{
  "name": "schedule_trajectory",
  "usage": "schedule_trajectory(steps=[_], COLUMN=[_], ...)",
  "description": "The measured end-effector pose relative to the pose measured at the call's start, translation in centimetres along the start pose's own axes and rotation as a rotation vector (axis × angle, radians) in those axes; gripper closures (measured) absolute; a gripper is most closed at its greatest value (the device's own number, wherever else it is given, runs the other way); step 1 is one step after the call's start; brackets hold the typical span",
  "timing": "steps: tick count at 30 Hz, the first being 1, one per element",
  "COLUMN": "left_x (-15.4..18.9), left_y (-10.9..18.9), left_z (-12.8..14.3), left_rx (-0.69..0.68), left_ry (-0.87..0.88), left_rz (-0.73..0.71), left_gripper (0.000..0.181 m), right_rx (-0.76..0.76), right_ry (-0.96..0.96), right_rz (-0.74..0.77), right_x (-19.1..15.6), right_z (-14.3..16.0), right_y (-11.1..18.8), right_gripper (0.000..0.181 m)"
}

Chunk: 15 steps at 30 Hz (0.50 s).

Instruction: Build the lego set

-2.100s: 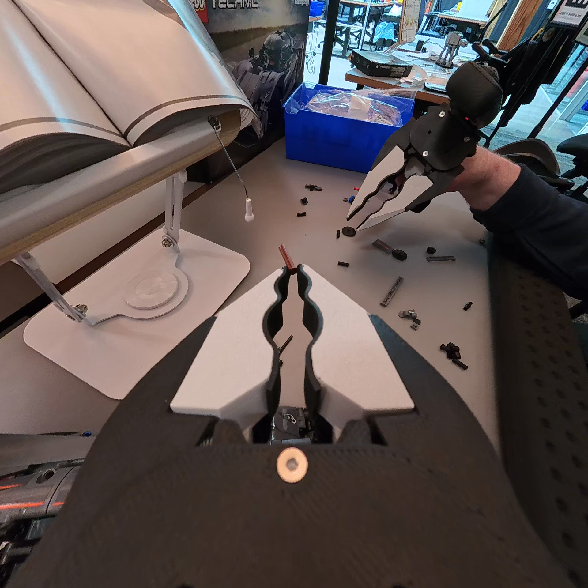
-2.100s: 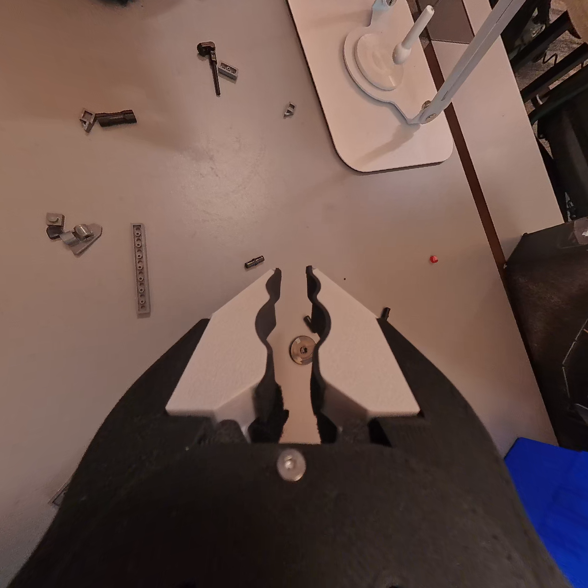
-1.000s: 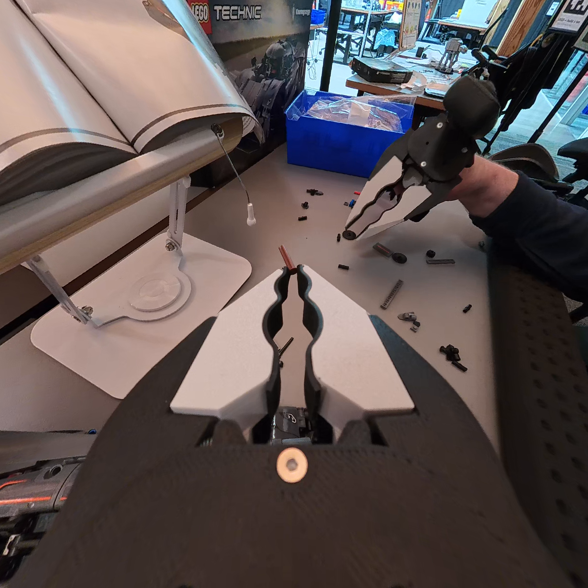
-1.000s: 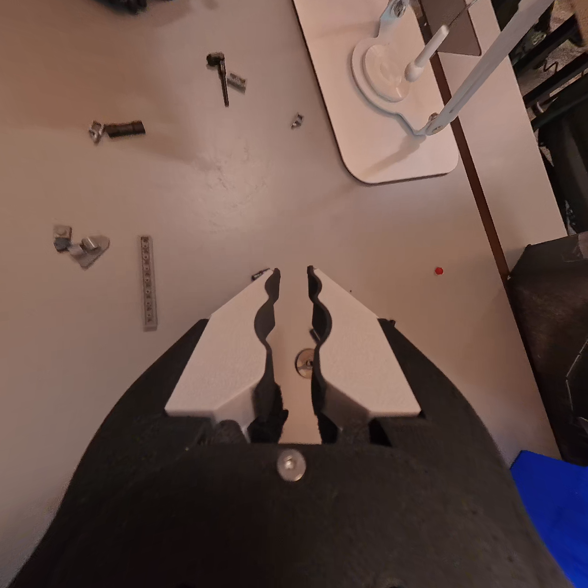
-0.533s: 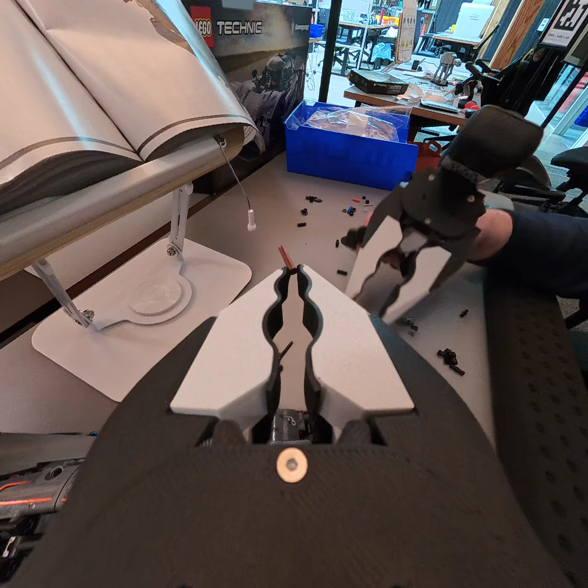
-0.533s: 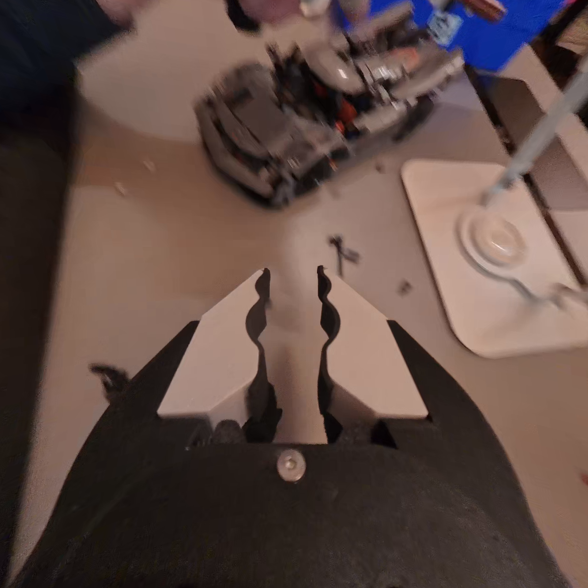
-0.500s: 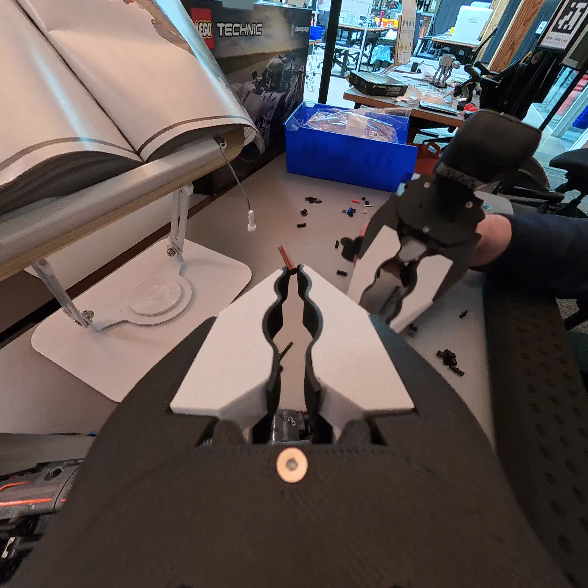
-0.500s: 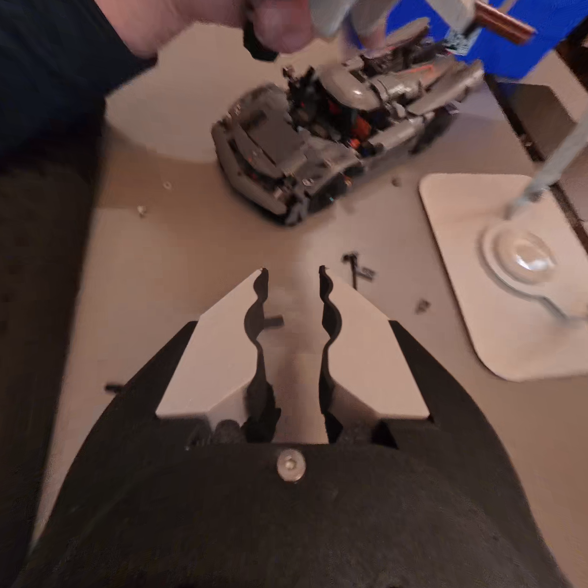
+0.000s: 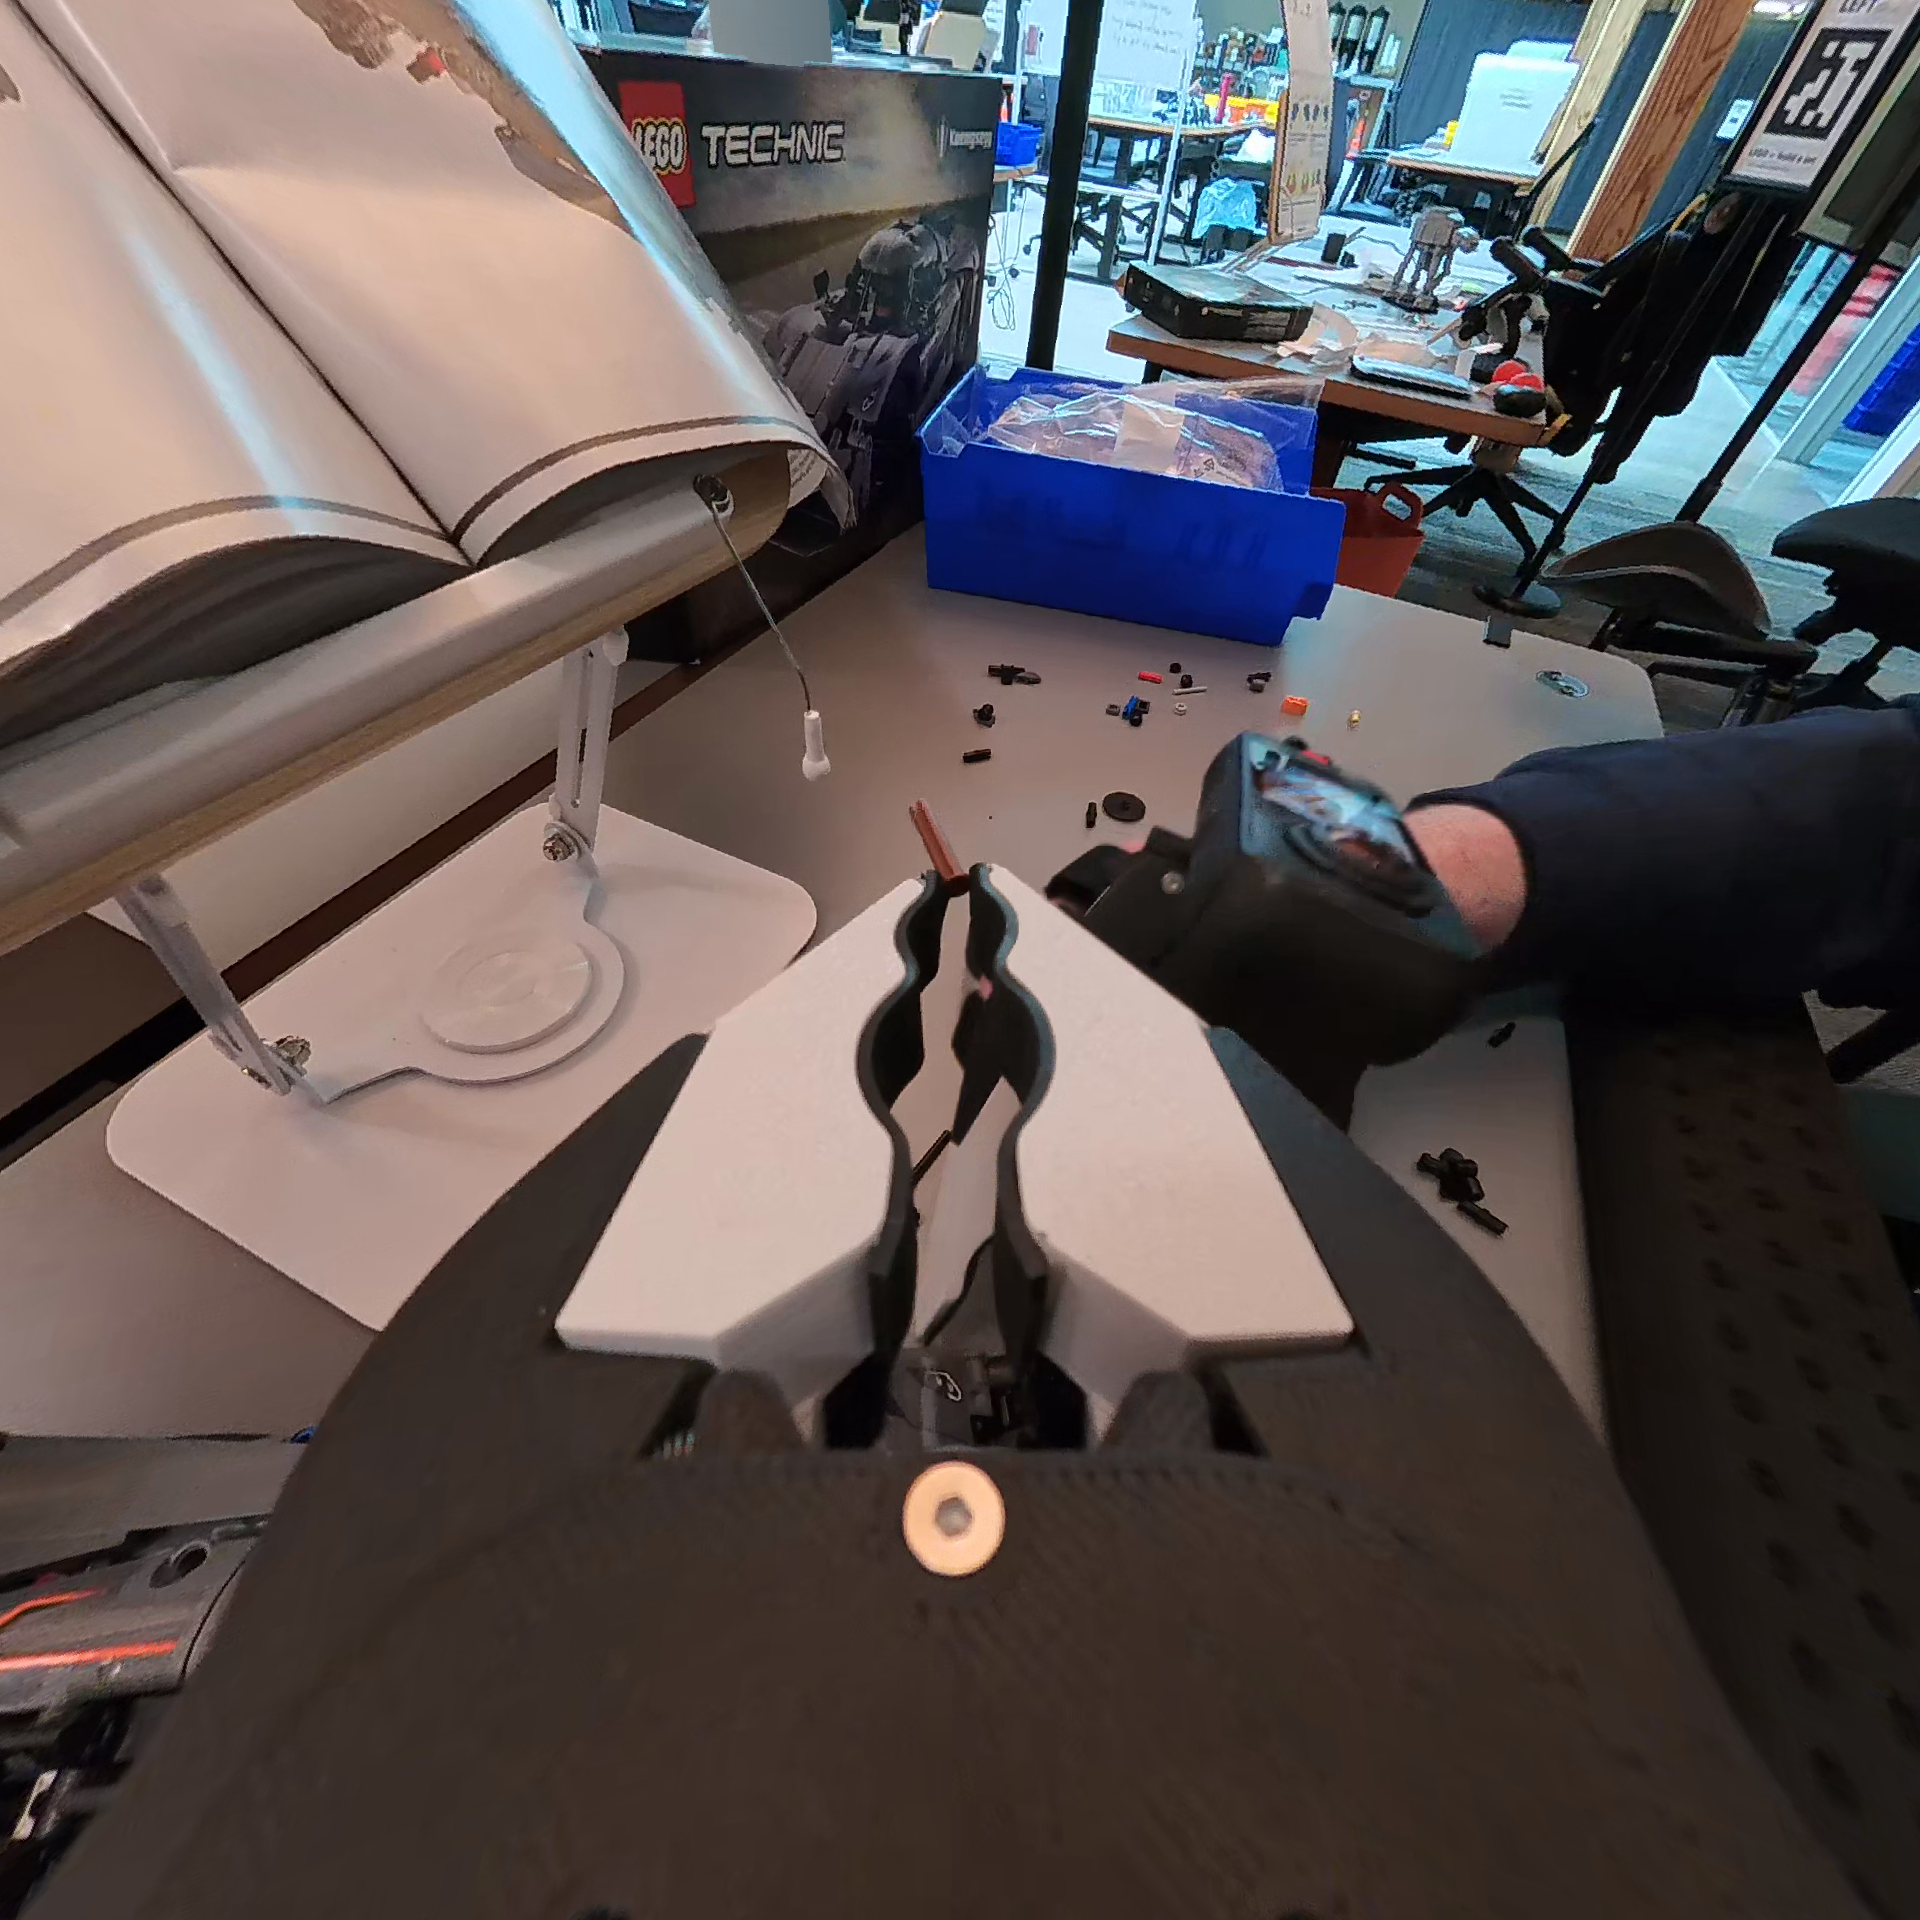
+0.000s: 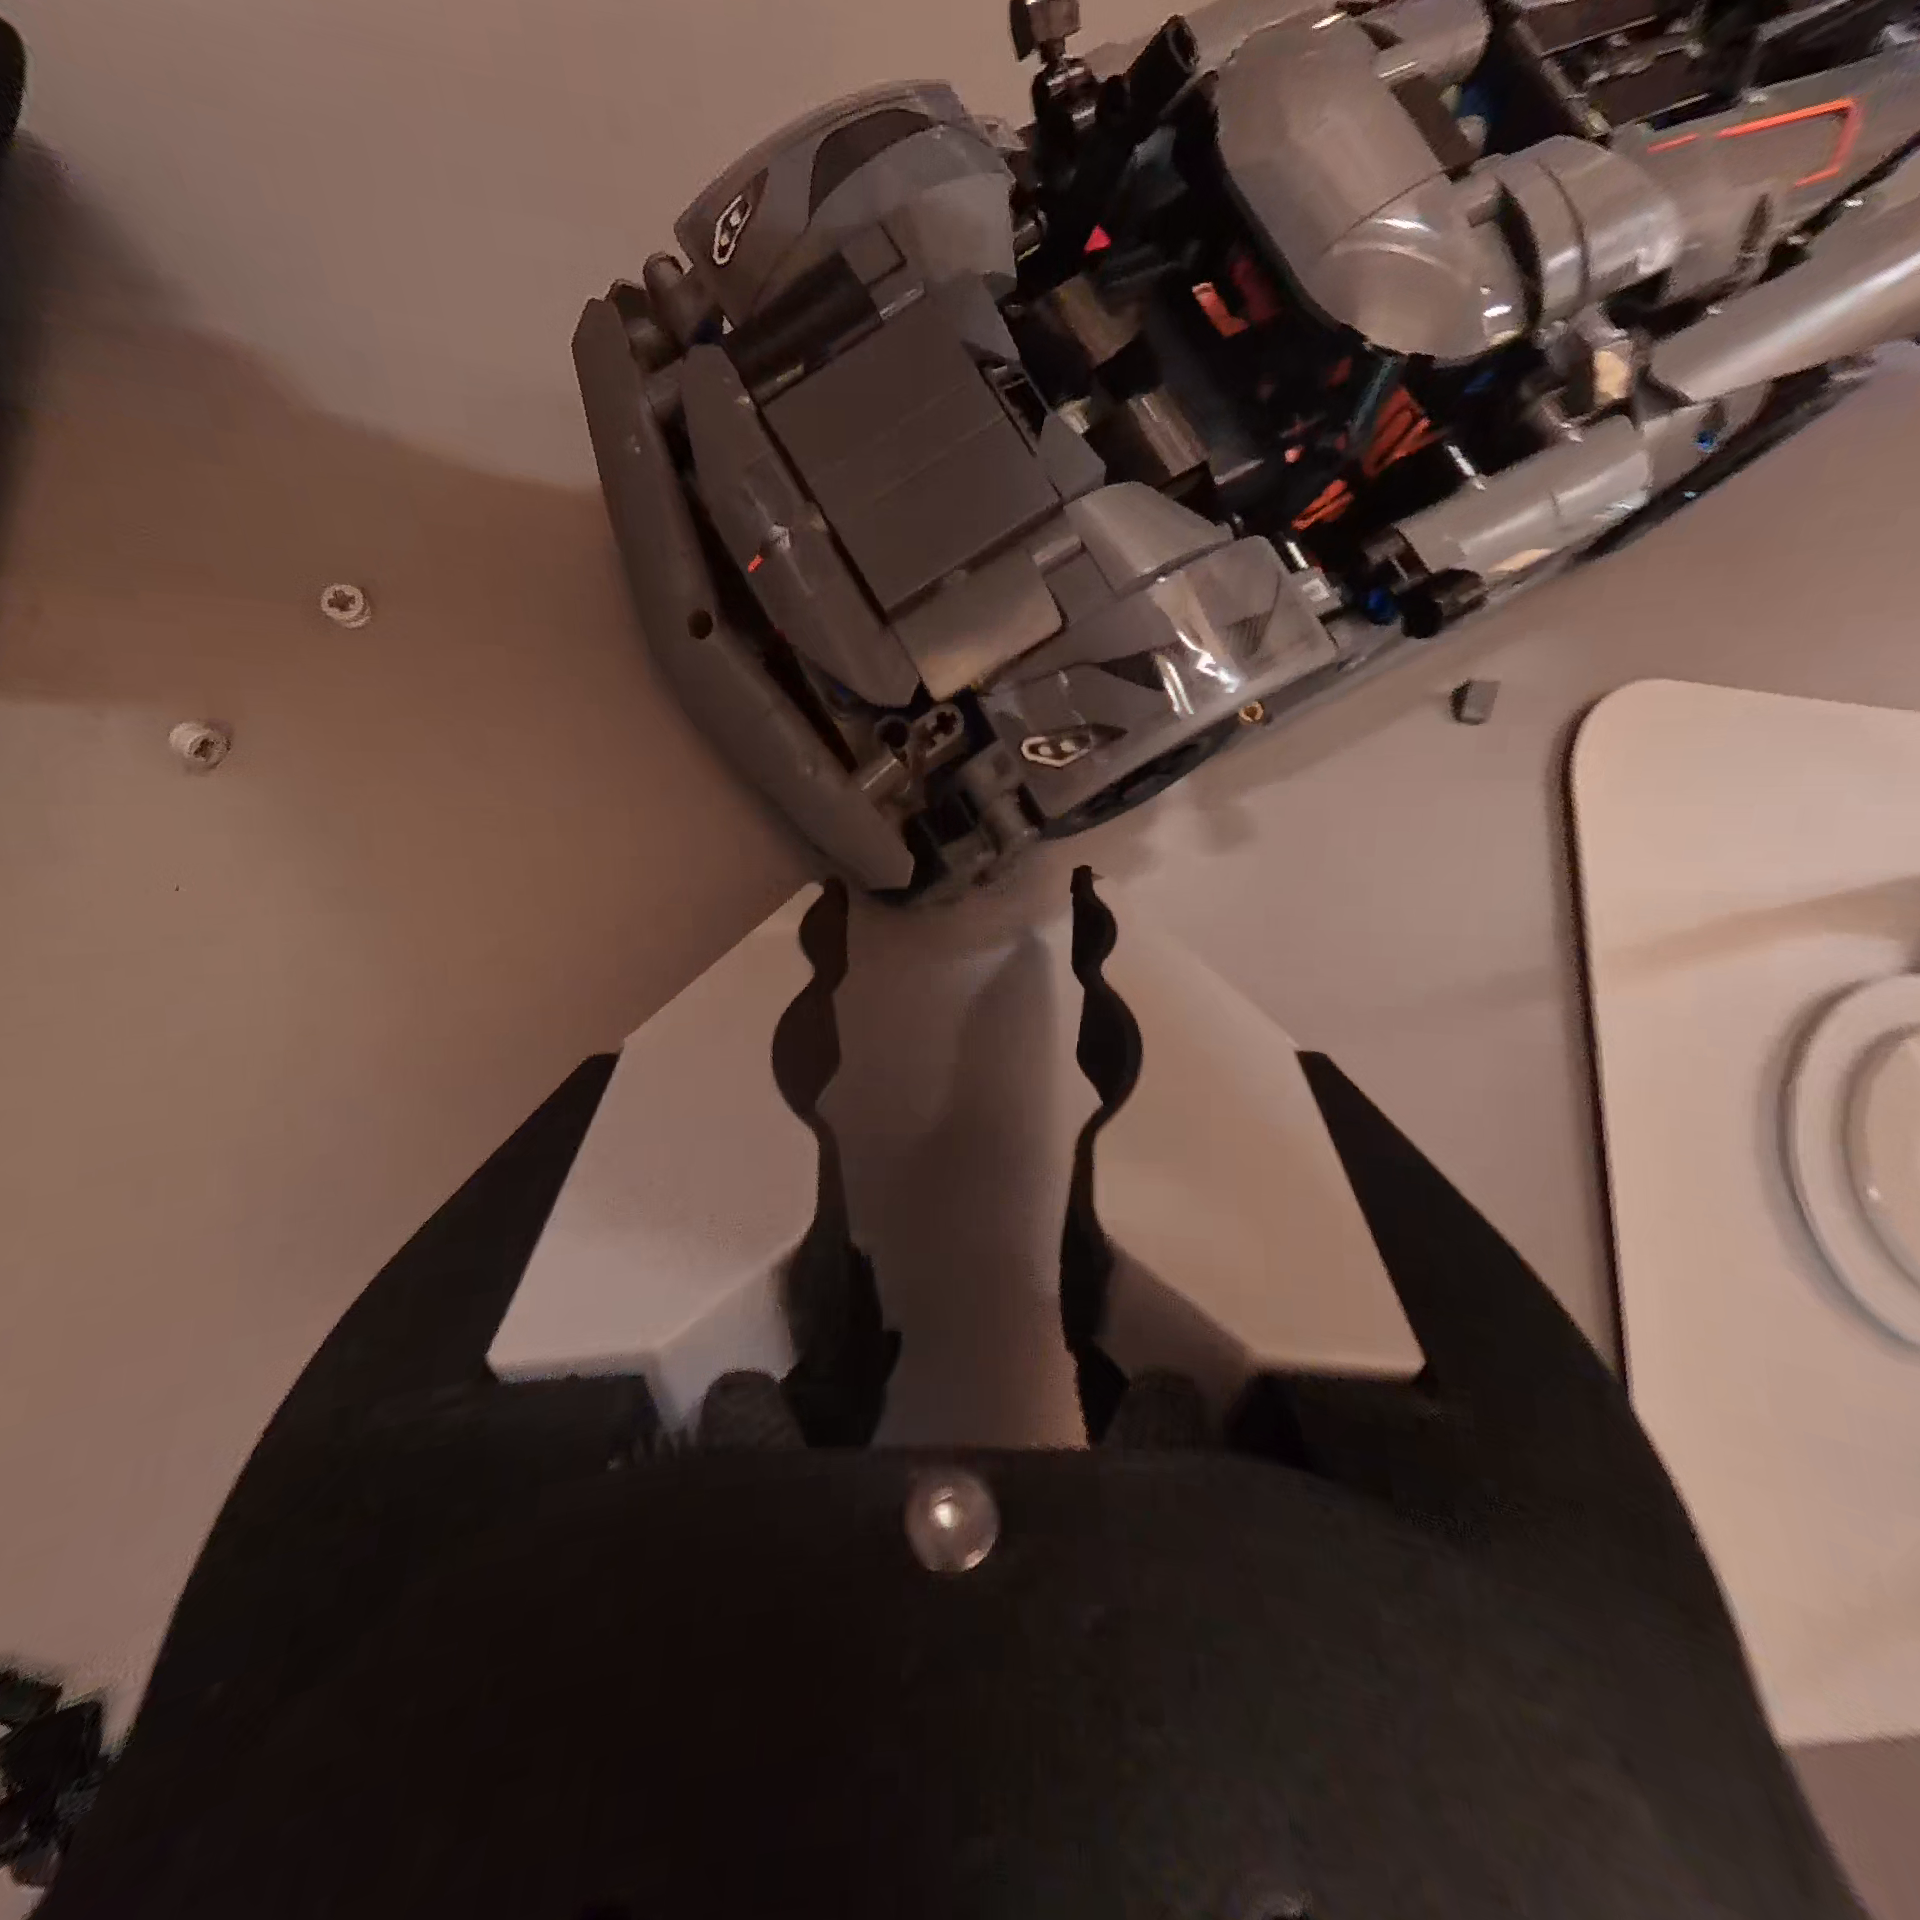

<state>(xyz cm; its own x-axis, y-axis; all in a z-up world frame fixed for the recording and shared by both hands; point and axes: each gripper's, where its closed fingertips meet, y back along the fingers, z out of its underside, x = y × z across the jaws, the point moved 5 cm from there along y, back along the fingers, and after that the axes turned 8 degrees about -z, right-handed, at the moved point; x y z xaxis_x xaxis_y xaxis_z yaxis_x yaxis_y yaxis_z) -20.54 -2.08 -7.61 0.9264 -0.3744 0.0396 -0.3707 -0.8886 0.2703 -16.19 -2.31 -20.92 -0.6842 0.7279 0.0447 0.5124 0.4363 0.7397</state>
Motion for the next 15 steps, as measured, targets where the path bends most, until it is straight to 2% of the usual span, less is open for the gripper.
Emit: schedule_trajectory(steps=[5,15], left_x=[-0.08,0.02], left_y=[0.24,0.2], left_z=[-0.16,-0.17], left_rx=[0.01,0.008], left_ry=[0.002,-0.003], left_rz=[-0.001,-0.002], left_gripper=[0.179,0.179], right_rx=[-0.021,-0.023], right_ry=[0.059,0.059], right_rz=[-0.035,-0.062], right_x=[-0.13,-0.52], right_z=[-0.15,-0.82], right_y=[-0.94,-1.03], right_gripper=[0.141,0.143])
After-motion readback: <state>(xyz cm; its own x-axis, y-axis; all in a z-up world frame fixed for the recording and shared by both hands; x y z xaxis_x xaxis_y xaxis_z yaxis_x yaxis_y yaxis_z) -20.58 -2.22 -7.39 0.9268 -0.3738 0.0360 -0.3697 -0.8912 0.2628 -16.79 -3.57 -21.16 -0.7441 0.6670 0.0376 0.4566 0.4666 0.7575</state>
